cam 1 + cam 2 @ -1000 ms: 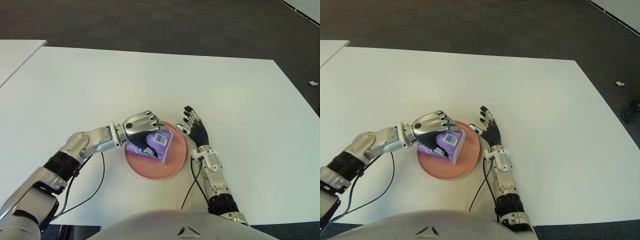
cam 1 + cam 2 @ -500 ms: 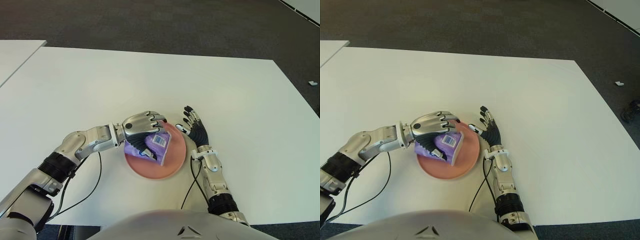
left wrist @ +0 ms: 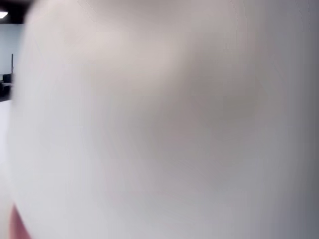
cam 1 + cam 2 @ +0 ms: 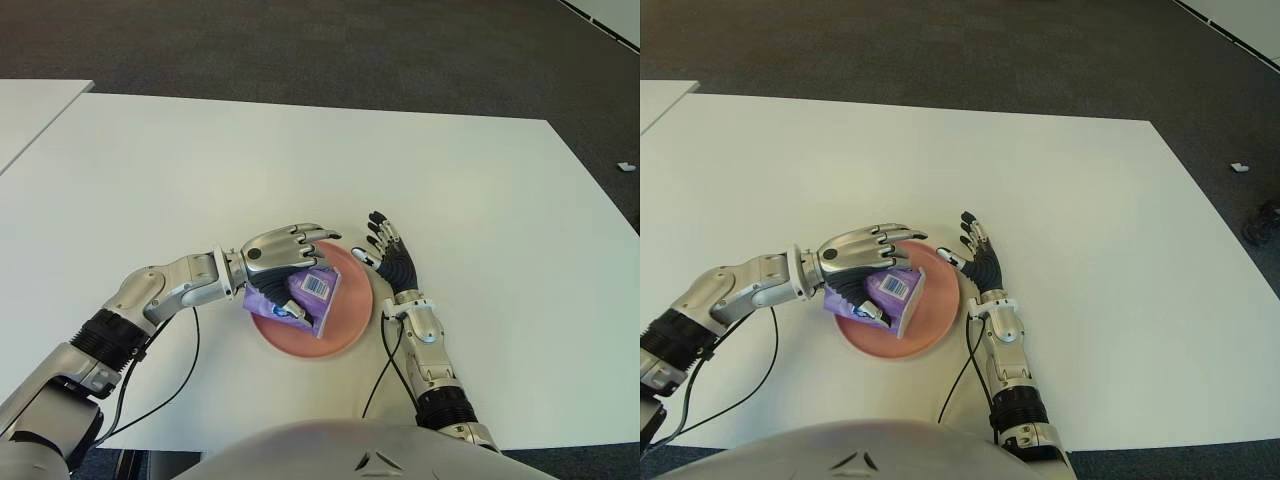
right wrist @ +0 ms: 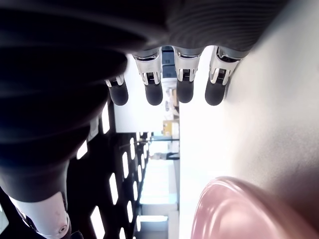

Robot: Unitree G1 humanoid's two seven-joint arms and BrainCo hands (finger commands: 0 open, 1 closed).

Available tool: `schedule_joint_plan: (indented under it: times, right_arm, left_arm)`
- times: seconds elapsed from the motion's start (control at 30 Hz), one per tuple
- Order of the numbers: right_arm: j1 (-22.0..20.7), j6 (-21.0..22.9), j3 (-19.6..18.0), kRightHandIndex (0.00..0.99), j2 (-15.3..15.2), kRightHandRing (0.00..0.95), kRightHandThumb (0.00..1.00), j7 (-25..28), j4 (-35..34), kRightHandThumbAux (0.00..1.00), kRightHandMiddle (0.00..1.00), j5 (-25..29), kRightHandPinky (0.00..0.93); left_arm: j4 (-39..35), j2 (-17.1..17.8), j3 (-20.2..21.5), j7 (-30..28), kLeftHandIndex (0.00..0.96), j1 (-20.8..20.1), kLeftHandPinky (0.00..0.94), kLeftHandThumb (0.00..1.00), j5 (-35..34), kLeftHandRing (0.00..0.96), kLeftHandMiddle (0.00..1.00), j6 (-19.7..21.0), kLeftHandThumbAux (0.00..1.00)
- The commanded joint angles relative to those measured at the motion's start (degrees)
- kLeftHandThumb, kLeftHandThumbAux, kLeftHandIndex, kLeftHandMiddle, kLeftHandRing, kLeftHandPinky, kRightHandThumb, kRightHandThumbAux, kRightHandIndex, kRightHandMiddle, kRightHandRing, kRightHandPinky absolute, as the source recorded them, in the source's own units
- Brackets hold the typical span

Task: Put the tissue paper into the plate.

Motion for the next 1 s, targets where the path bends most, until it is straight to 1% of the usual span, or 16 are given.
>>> schedule_joint_plan:
  times: [0.03,0.17,0.47,0.67,1.0]
  right_arm:
    - [3.33,2.36,-0.39,0.015,-0.18,0.026,0.040,-0.58,4.74,0.700,0.026,-0.23,0.066]
    - [3.23,1.24,-0.34,0.017,-0.11,0.034,0.047,-0.85,5.17,0.704,0.031,-0.35,0.079]
    - [3.24,0.18,-0.31,0.020,-0.13,0.043,0.060,-0.56,5.46,0.712,0.036,0.00,0.088]
    - [3.31,0.71,-0.21,0.014,-0.17,0.037,0.068,-0.30,5.15,0.715,0.031,0.11,0.068]
    - [3.14,1.23,-0.19,0.012,-0.31,0.029,0.046,-0.41,5.38,0.717,0.028,-0.15,0.051]
  left_arm:
    - [-0.26,0.19,0.59,-0.66,0.000,1.62,0.000,0.176,-0.76,0.000,0.000,-0.46,0.202]
    - [-0.51,0.21,1.24,-0.53,0.000,1.82,0.000,0.182,-1.29,0.000,0.000,-0.84,0.206]
    - [-0.48,-0.23,2.24,-0.87,0.000,2.36,0.000,0.193,-2.67,0.000,0.000,-1.12,0.210]
    - [0.09,-0.71,3.11,0.49,0.000,2.76,0.000,0.174,-2.83,0.000,0.000,-1.39,0.229]
    - [0.61,-1.27,4.49,3.07,0.000,3.06,0.000,0.129,-2.06,0.000,0.000,-1.87,0.269]
